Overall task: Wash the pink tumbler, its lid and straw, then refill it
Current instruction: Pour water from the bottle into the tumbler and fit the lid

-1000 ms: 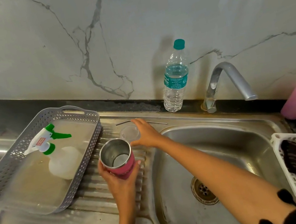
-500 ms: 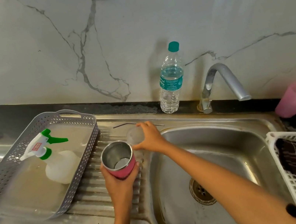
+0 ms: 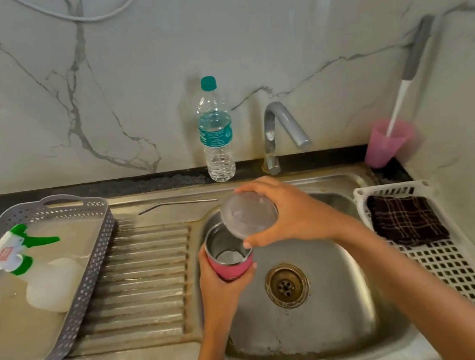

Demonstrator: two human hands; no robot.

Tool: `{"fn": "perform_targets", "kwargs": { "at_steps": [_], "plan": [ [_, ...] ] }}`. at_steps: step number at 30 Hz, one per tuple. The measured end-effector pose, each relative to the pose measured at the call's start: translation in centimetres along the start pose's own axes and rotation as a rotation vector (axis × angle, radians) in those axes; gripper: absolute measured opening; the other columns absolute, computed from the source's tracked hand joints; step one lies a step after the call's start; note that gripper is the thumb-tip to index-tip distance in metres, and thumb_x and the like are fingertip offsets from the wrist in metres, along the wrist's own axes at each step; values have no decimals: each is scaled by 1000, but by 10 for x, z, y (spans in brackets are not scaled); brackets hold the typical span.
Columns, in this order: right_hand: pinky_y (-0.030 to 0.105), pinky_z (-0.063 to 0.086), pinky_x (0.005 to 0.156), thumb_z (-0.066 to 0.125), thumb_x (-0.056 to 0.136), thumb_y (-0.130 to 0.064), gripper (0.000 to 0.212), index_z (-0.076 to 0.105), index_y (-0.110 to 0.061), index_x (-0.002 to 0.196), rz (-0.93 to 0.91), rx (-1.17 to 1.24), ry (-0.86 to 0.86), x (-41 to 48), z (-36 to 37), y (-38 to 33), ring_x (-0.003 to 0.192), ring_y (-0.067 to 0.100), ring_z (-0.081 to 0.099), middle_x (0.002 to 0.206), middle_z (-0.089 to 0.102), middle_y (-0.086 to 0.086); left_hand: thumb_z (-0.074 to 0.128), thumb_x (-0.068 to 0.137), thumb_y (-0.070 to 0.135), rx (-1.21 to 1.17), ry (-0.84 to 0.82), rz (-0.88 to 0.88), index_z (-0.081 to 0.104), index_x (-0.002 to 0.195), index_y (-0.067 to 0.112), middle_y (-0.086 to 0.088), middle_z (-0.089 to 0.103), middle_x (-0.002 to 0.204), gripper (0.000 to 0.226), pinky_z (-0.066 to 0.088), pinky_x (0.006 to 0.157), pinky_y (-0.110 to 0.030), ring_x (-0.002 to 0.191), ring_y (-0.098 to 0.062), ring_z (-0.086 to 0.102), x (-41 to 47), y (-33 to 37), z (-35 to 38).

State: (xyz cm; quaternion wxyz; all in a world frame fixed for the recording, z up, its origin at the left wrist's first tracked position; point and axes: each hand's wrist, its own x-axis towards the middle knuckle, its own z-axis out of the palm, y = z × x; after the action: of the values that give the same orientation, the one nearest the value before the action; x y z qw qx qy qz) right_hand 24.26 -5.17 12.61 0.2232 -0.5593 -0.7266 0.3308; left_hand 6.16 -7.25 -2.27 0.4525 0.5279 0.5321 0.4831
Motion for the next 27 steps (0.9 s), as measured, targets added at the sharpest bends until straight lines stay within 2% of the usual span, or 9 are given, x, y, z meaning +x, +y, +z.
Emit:
{"fn": "perform_targets", "kwargs": {
  "at_steps": [3,8,13,16,20,23,27],
  "plan": [
    [16,38,92,85,66,-42,84,43,-33,138,-27,-38,-42,-12,-9,3,118,2,42,132,41,-17,93,60,18,-5,-95,-11,41,127,50,19,64,118,91,53,85,-22,108,-1,62,-5,9,18],
    [22,42,95,86,66,-40,84,44,-28,138,-34,-68,-33,-28,-24,12,118,5,45,133,43,-12,92,59,23,-5,-179,10,41,137,36,14,64,120,94,55,87,-30,111,-8,62,-10,20,40],
    [21,41,95,86,66,-36,82,45,-28,137,-29,-61,-42,-43,-28,18,117,5,45,132,45,-12,92,56,27,-2,-201,16,46,129,35,8,67,116,87,57,86,-39,106,-13,65,-14,27,54],
    [24,43,97,86,65,-36,83,46,-27,137,-26,-55,-44,-47,-25,25,118,6,46,132,45,-12,90,52,37,-6,-202,29,45,126,41,7,66,115,87,57,81,-30,104,-12,65,-19,33,61],
    [22,41,95,87,64,-36,84,46,-29,137,-17,-40,-44,-53,-24,33,119,5,44,133,44,-15,90,59,21,-15,-219,59,45,124,46,9,67,114,83,53,78,-21,104,-10,65,-27,40,69],
    [25,41,96,87,62,-38,86,46,-31,138,-3,-40,-35,-58,-26,36,119,6,43,133,43,-15,90,60,18,-22,-226,62,45,123,51,8,68,113,84,55,79,-25,105,-14,66,-31,43,75],
    [28,41,98,87,61,-44,90,45,-32,139,1,-26,28,-64,-24,39,120,6,42,132,43,-15,89,60,17,-29,-229,65,46,125,47,5,69,112,83,57,81,-32,103,-18,67,-31,45,80]
  ]
}}
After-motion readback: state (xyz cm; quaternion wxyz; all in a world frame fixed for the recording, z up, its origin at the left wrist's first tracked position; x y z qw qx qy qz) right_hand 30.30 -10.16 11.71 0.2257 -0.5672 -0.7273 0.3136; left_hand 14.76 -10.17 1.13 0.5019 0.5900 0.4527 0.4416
